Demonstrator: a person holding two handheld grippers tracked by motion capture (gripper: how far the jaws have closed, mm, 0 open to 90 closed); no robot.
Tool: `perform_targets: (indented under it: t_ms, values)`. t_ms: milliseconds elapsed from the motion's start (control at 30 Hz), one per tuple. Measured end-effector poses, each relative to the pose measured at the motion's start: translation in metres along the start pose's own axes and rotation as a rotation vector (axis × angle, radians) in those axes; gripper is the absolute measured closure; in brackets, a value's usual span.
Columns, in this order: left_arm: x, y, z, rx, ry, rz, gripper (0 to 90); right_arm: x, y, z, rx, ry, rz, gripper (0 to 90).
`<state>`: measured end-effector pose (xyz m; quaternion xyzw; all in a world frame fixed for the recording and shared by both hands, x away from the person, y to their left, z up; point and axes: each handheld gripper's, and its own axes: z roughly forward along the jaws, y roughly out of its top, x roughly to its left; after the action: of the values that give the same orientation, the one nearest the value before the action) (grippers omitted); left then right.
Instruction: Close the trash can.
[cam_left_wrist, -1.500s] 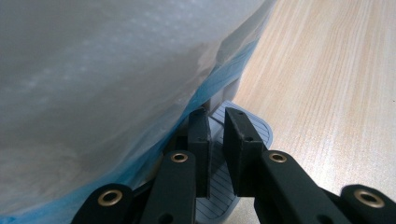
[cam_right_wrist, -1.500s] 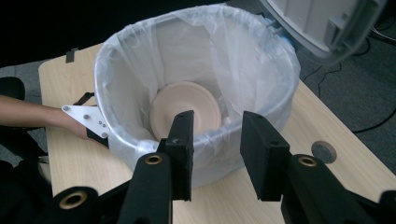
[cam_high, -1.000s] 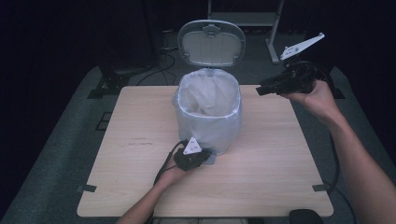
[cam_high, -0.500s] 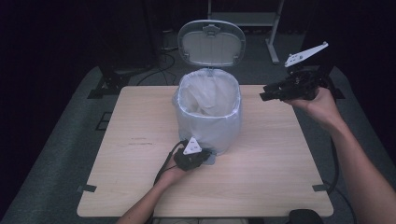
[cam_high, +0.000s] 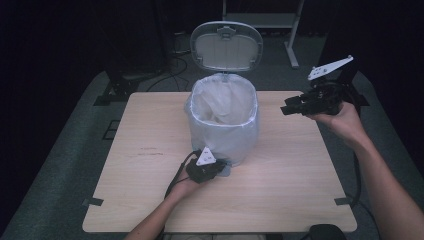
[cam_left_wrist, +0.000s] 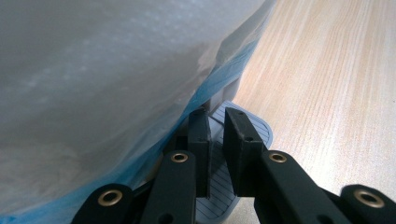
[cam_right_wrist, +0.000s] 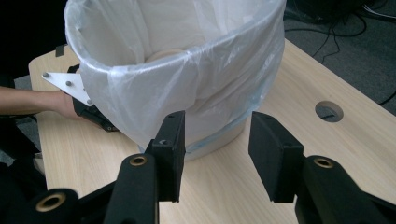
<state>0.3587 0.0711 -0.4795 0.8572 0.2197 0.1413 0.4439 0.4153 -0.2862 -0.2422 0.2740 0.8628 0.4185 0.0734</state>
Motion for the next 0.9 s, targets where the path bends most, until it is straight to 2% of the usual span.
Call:
perform_targets:
  t_ms: [900]
  values:
    - [0.000, 0.000, 0.000, 0.001, 0.001, -0.003, 81.0, -0.006, -0.038, 0.007, -0.008, -0.001, 0.062, 47.9]
